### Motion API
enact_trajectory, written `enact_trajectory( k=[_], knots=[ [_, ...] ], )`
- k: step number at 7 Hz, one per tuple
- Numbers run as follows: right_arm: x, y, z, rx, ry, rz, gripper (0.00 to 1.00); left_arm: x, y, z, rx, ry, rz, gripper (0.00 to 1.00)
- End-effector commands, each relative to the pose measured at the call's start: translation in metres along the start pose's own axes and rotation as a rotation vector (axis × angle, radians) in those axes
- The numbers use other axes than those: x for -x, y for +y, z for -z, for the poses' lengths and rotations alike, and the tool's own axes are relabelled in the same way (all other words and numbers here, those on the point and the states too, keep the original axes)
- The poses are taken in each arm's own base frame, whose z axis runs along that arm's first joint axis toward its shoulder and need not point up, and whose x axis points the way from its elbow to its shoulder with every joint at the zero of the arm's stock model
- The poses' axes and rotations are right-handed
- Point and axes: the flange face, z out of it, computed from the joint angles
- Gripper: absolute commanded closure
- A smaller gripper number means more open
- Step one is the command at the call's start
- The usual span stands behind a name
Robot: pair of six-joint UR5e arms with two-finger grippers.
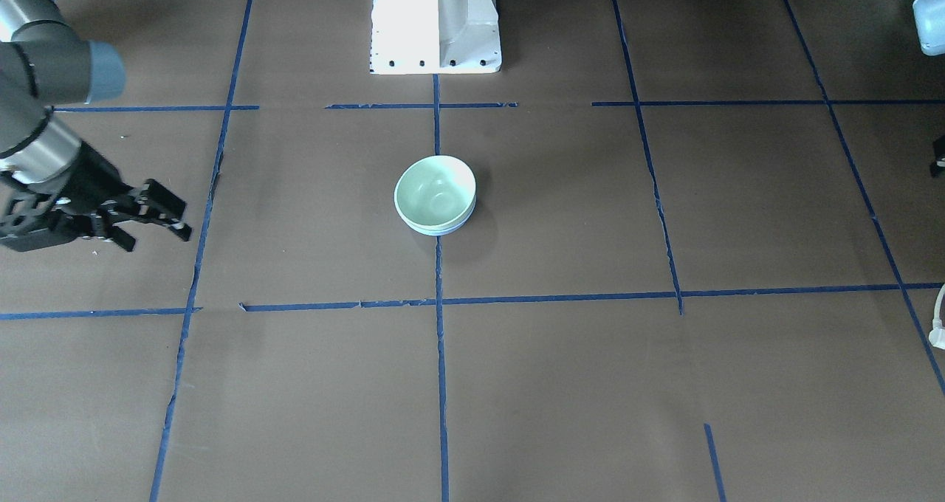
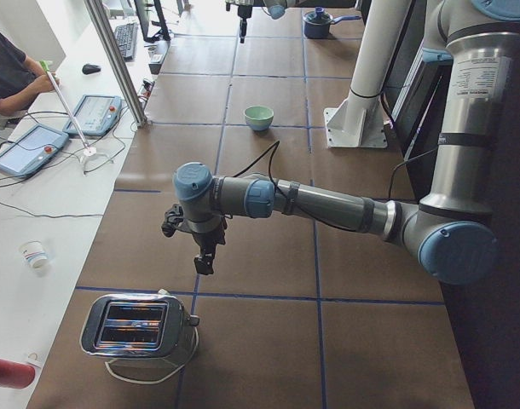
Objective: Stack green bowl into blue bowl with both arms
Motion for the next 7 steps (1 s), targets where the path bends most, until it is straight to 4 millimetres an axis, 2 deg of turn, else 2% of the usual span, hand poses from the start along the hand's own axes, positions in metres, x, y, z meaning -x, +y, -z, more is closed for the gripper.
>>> enact_trajectory(
  k=[1,3,4,6,7],
  knots=[
    [-0.09,0.004,0.044,0.096,0.109,0.112,0.0,0.045,0.019,-0.01,0.014,0.031,-0.004,0.0],
    [-0.144,0.012,0.086,0.163,0.108,0.114,0.0,0.059,0.036,-0.021,0.031,0.04,0.028,0.0],
    [-0.168,0.041,0.083,0.19,0.071,0.021,0.0,0.06,0.043,-0.025,0.038,0.045,0.036,0.0],
    [-0.151,0.02,0.091,0.151,0.036,-0.085,0.0,0.064,0.051,-0.03,0.048,0.049,0.05,0.0],
    [-0.155,0.028,0.089,0.131,0.034,-0.049,0.0,0.063,0.051,-0.029,0.046,0.048,0.05,0.0]
  ],
)
